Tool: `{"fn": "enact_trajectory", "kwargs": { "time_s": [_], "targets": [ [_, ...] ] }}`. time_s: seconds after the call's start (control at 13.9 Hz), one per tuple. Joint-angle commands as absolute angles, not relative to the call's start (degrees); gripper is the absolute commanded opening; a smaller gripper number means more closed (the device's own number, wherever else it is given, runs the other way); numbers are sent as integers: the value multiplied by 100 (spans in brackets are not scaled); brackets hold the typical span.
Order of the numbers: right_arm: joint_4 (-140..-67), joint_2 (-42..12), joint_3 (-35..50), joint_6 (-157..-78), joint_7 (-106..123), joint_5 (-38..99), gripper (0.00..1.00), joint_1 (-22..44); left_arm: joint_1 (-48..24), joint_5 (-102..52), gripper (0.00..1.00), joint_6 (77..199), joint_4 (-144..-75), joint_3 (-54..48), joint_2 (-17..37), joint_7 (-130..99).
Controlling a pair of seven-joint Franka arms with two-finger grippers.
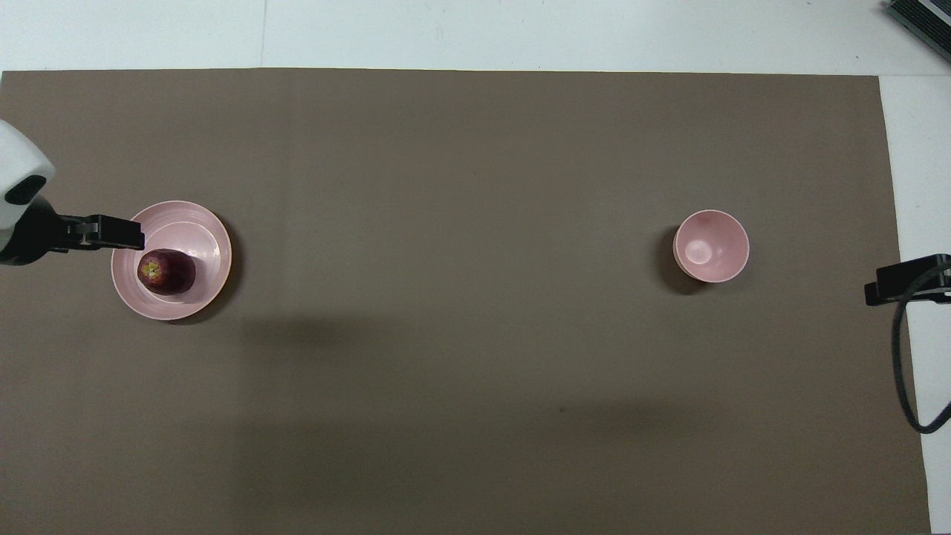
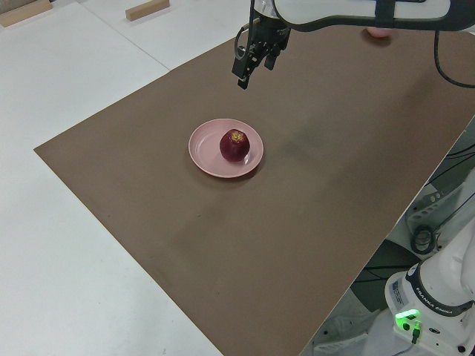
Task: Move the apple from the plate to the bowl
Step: 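Reach the left gripper down over the apple on the pink plate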
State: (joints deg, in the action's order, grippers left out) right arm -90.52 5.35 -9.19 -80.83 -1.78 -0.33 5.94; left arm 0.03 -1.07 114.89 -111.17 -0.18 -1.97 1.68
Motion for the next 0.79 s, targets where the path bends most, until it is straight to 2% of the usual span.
{"fn": "enact_trajectory", "kwargs": {
  "time_s": [0.0, 0.14, 0.36, 0.72],
  "targets": [
    [-9132, 624, -905, -8095, -185, 79, 100, 580, 149, -149, 100, 12408, -11890, -44, -396, 281],
    [-9132, 624, -905, -8095, -185, 79, 100, 580, 272, -149, 100, 12707, -12093, -44, -264, 325],
    [-9132, 624, -905, -8095, -185, 79, 100, 580, 351, -149, 100, 13953, -12777, -44, -1, 325],
    [-9132, 624, -905, -8095, -185, 79, 100, 580, 360, -149, 100, 14396, -12998, -44, 343, 325]
  ]
}}
